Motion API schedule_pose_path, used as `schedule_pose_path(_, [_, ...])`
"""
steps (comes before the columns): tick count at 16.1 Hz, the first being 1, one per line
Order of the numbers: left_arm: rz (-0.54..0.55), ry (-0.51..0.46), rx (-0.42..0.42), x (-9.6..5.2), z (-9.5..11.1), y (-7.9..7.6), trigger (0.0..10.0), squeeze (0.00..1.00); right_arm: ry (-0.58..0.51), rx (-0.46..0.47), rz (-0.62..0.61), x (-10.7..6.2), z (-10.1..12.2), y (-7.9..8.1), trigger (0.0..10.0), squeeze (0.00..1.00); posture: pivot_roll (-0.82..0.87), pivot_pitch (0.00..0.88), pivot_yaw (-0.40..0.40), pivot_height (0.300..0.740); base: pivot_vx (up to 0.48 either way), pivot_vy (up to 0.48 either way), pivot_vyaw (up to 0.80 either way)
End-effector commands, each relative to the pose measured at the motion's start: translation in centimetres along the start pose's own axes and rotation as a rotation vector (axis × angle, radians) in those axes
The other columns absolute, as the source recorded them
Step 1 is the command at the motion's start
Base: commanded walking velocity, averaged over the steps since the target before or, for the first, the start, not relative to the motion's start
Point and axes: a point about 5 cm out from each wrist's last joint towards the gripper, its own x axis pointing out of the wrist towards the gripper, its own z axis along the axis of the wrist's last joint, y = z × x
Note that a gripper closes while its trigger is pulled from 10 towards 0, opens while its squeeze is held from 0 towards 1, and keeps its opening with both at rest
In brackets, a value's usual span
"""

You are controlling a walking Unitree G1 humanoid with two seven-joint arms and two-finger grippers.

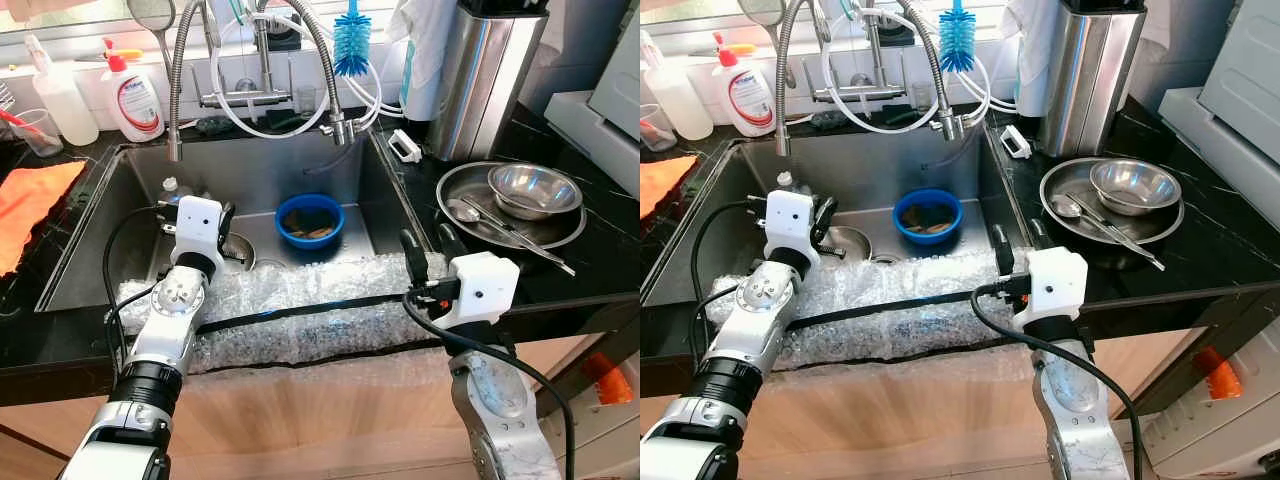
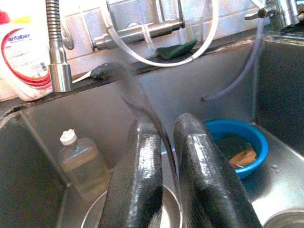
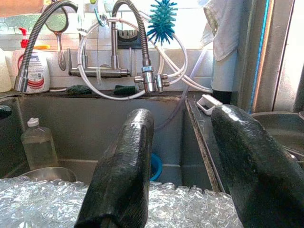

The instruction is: Kitchen organization

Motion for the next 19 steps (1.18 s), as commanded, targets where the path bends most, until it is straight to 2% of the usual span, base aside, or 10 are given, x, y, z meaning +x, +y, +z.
schedule_pose_path(1, [-0.007,0.016,0.007,-0.4,-0.5,0.0,10.0,0.85,0.003,0.008,-0.008,0.1,0.0,-0.1,10.0,0.0,-0.09,0.0,0.05,0.74,0.0,0.0,0.0])
schedule_pose_path(4, [0.005,0.003,0.0,-0.4,-0.4,0.2,10.0,0.85,0.002,0.013,-0.002,0.2,0.0,0.2,10.0,0.0,-0.09,0.0,0.051,0.74,0.0,0.0,0.0])
schedule_pose_path(5, [-0.003,-0.001,-0.001,-0.4,-0.3,0.1,10.0,1.0,0.0,0.013,0.0,0.3,0.0,0.2,10.0,0.0,-0.09,0.0,0.049,0.74,0.0,0.0,0.0])
schedule_pose_path(6, [-0.002,-0.003,-0.002,-0.4,-0.3,0.1,10.0,1.0,-0.001,0.012,-0.001,0.3,0.0,0.1,10.0,0.0,-0.09,0.0,0.049,0.74,0.0,0.0,0.0])
schedule_pose_path(7, [0.009,-0.024,-0.007,-0.5,0.0,0.2,10.0,0.37,0.0,0.01,-0.001,0.4,0.0,0.1,10.0,0.0,-0.09,0.0,0.048,0.74,0.0,0.0,0.0])
schedule_pose_path(8, [0.026,-0.047,0.004,-0.5,0.3,0.4,10.0,0.0,-0.002,0.01,-0.005,0.4,0.0,0.1,10.0,0.0,-0.09,0.0,0.048,0.74,0.0,0.0,0.0])
schedule_pose_path(12, [0.127,-0.298,0.051,-1.8,4.8,2.9,10.0,0.0,-0.042,-0.012,-0.072,0.4,0.9,-0.9,10.0,0.0,-0.09,0.0,0.047,0.74,0.0,0.0,0.0])
schedule_pose_path(13, [0.13,-0.304,0.057,-1.9,4.9,3.0,10.0,0.0,-0.044,-0.013,-0.075,0.4,0.9,-0.9,10.0,0.0,-0.09,0.0,0.046,0.74,0.0,0.0,0.0])
schedule_pose_path(15, [0.135,-0.333,0.151,-4.1,5.7,4.3,10.0,0.0,-0.042,-0.057,-0.151,-0.3,1.2,-2.4,10.0,0.0,-0.08,0.0,0.043,0.74,0.0,0.0,0.0])
schedule_pose_path(19, [0.15,-0.311,0.174,-6.2,5.8,4.6,10.0,0.0,-0.022,-0.041,-0.192,-0.4,0.9,-3.1,10.0,0.0,-0.08,0.003,0.033,0.74,0.0,0.0,0.0])
